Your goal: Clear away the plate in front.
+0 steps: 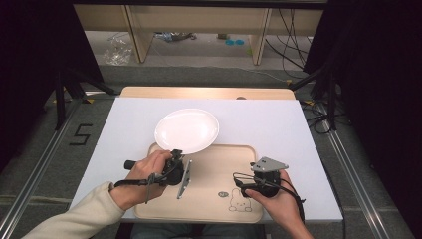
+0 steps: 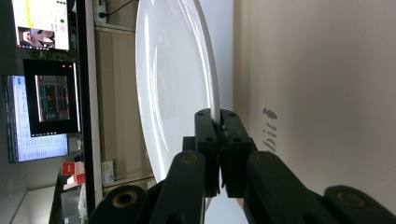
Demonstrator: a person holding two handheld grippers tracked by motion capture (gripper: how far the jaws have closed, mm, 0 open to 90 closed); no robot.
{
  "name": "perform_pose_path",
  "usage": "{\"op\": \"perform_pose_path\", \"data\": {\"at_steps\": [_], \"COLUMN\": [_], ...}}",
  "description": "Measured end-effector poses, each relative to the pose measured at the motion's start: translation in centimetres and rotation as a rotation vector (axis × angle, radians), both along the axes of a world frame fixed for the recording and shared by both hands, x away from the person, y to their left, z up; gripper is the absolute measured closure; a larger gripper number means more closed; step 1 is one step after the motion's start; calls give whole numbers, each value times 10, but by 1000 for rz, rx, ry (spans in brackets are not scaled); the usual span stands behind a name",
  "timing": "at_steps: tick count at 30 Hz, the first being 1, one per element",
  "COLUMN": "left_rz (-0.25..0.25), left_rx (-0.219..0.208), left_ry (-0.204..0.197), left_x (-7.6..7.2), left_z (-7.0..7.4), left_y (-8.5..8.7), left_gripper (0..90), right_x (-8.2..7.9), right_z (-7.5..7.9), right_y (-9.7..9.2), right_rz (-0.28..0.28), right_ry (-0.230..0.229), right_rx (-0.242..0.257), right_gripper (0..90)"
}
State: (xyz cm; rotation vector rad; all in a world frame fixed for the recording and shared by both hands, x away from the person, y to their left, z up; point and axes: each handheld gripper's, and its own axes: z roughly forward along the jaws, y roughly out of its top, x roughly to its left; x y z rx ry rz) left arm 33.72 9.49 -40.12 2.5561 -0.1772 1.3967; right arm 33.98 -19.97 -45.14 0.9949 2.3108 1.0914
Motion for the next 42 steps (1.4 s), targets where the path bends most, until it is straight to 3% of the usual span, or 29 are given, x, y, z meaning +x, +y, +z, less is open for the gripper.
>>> {"op": "perform_pose_path", "data": {"at_steps": [42], "left_rz": [-53], "left_rx": [4], "left_ry": [0], "left_x": [-36], "left_z": [-3], "left_y": [3], "left_gripper": [873], "right_x": [0], "right_z": [0], "right_y": [0], "right_rz": [0], "right_ry": [-3], "right_rx": [-5], "right_gripper": [230]}}
